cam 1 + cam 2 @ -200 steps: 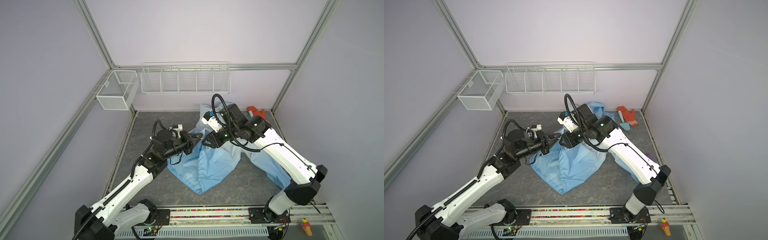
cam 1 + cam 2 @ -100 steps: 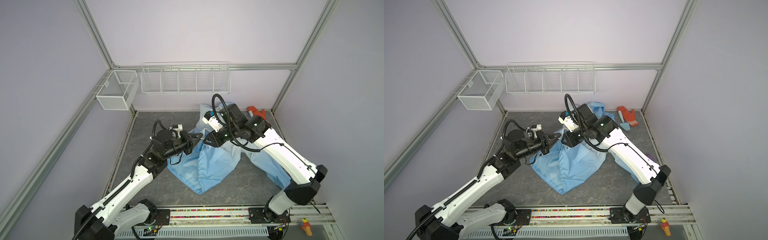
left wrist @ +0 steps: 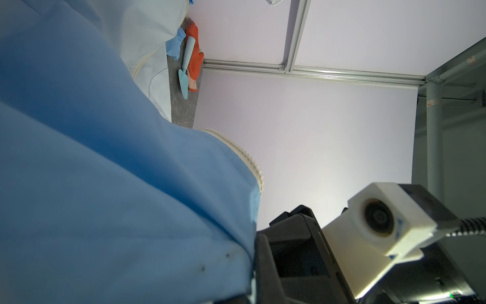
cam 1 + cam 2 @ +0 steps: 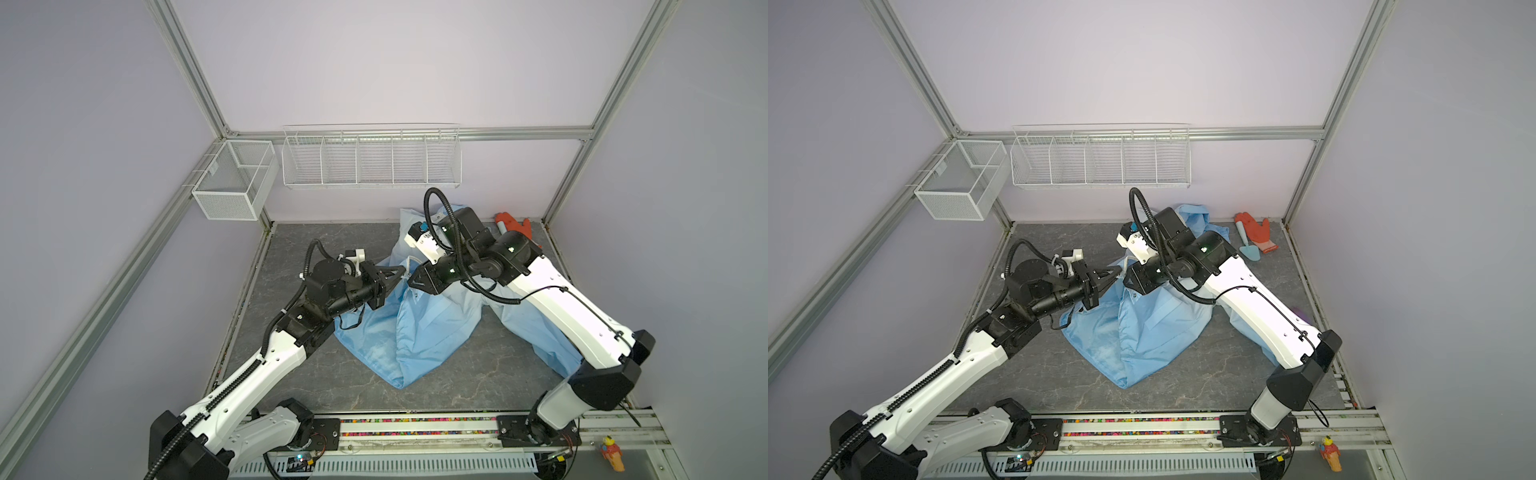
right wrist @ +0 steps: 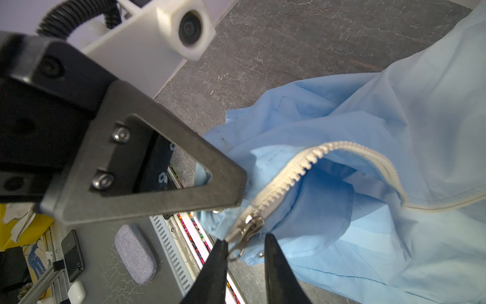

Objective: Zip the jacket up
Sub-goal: 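Close the right gripper on the slider pull while the left holds the zipper end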

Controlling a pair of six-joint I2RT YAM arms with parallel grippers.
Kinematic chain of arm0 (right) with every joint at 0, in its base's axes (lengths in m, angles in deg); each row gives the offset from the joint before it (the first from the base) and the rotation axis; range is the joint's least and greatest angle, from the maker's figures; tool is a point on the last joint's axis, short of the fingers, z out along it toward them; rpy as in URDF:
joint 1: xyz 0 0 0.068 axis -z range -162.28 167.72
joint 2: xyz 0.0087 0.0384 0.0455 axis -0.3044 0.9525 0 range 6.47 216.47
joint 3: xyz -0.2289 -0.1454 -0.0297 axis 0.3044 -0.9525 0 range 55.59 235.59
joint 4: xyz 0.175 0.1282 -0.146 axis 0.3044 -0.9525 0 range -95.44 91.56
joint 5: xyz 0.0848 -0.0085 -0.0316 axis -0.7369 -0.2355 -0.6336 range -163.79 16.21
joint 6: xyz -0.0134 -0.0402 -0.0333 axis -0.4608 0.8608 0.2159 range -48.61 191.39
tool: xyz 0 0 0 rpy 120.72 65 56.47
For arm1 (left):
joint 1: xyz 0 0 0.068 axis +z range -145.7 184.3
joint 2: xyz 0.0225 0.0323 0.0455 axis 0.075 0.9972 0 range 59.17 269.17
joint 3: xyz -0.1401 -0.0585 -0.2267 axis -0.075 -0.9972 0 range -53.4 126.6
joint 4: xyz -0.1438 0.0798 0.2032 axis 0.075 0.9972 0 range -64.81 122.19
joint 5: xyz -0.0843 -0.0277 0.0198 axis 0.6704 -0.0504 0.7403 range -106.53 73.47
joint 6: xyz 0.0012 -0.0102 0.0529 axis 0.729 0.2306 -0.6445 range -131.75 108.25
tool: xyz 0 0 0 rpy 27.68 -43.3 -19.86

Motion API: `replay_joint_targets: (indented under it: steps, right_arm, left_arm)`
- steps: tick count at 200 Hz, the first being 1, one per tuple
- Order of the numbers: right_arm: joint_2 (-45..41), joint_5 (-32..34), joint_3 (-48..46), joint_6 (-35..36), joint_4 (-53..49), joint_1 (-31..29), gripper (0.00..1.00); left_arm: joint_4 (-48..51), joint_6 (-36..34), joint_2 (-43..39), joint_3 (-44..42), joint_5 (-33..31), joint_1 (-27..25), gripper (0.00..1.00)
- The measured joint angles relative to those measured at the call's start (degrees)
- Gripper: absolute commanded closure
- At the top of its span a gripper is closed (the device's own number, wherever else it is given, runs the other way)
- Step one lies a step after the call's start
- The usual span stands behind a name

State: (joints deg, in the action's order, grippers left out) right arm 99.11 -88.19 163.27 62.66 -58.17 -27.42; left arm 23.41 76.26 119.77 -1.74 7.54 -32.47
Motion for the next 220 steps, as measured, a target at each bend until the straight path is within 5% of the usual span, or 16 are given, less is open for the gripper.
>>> replay_joint_targets:
  steps: [220]
  right_arm:
    - [-0.8,-3.4,0.1,-0.8,0.6,0.5,0.76]
  left_arm:
    - [0.7,0.0,-1.6,0.0,0.4,0.0,1.00]
